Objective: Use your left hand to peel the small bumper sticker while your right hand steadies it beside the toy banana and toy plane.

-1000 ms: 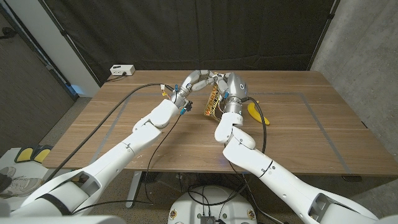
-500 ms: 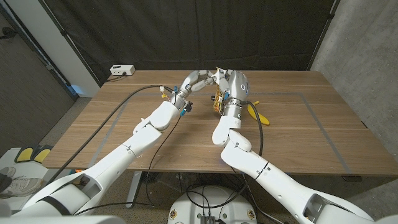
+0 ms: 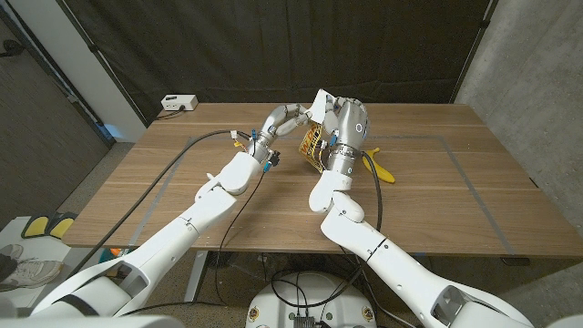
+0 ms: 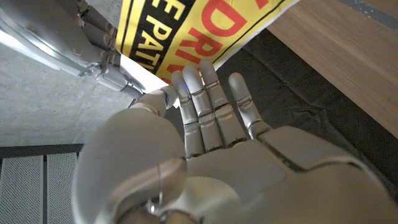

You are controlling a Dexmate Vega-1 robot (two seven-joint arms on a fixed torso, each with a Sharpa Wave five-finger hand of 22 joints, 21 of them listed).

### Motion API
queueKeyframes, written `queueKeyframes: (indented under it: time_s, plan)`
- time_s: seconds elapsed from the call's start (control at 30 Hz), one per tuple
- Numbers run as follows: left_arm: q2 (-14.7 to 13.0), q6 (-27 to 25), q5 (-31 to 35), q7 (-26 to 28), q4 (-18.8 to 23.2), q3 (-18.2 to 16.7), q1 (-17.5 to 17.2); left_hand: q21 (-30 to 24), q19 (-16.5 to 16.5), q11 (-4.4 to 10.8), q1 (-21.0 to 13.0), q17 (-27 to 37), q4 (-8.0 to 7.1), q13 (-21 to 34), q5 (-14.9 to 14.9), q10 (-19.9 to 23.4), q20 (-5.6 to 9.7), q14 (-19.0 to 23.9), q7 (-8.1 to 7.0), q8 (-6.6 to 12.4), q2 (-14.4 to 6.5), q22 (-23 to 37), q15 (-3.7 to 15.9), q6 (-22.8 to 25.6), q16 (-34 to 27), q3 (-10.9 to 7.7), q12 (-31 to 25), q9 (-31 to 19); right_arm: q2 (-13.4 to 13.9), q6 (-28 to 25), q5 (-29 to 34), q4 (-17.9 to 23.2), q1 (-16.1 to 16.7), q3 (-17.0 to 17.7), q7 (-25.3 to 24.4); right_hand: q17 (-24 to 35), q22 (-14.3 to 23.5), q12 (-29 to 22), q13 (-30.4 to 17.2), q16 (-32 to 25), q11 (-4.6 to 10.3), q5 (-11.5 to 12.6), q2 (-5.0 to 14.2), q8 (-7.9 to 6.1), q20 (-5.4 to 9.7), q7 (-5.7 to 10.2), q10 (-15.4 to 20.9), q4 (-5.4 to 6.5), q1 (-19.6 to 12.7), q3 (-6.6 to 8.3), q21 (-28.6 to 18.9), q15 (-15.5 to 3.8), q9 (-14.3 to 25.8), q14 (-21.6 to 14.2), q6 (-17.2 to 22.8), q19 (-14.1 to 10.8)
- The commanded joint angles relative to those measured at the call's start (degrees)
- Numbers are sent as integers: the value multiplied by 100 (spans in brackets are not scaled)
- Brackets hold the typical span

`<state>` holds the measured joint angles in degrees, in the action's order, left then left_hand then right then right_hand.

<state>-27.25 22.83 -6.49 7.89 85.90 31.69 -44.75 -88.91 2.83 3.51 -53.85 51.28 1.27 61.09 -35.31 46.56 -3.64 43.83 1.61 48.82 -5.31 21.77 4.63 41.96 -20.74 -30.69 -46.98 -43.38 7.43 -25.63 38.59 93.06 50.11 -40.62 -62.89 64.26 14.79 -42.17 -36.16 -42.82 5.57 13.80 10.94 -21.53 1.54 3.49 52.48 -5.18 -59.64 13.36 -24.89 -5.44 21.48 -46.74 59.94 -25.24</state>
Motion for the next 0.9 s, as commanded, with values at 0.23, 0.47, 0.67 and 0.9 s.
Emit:
queueKeyframes:
  time_s: [0.23,0.47,0.67,0.9]
  plan:
    - [-122,-284,-322,64,134,-149,-225,-33,39,711,55,-9,401,14,-151,-151,-89,116,-23,121,9,-29,659,31,61,-599,47,-113,-1527,1369,1730,-981,431,1519,-111,181,81,-117,-175,-34,29,91,-41,-127,46,1,26,59,-58,73,-113,-710,179,-67,-4,18]
    - [-168,-271,-438,113,147,-229,-335,-20,57,746,118,-25,359,37,-237,-144,-84,174,-39,147,22,-61,694,-23,109,-664,46,-143,-2000,1669,2261,-1232,471,1983,-111,269,108,-168,-256,-16,35,114,-53,-194,52,-7,43,86,-59,113,-161,-708,285,-85,-25,40]
    - [-199,-271,-541,137,154,-286,-422,-22,57,749,149,-32,338,29,-290,-121,-99,194,-35,168,23,-78,691,-29,150,-714,52,-147,-2306,1825,2618,-1421,464,2282,-111,331,118,-180,-281,5,31,129,-70,-246,70,-12,48,111,-49,136,-192,-703,367,-98,-41,63]
    - [-256,-216,-581,252,225,-391,-562,-29,58,773,194,-33,311,70,-342,-130,-93,202,-47,182,32,-96,701,-28,200,-760,42,-123,-2663,2012,3027,-1557,475,2672,-111,387,127,-174,-280,27,40,146,-83,-297,84,-6,48,130,-47,163,-229,-708,447,-110,-55,76]
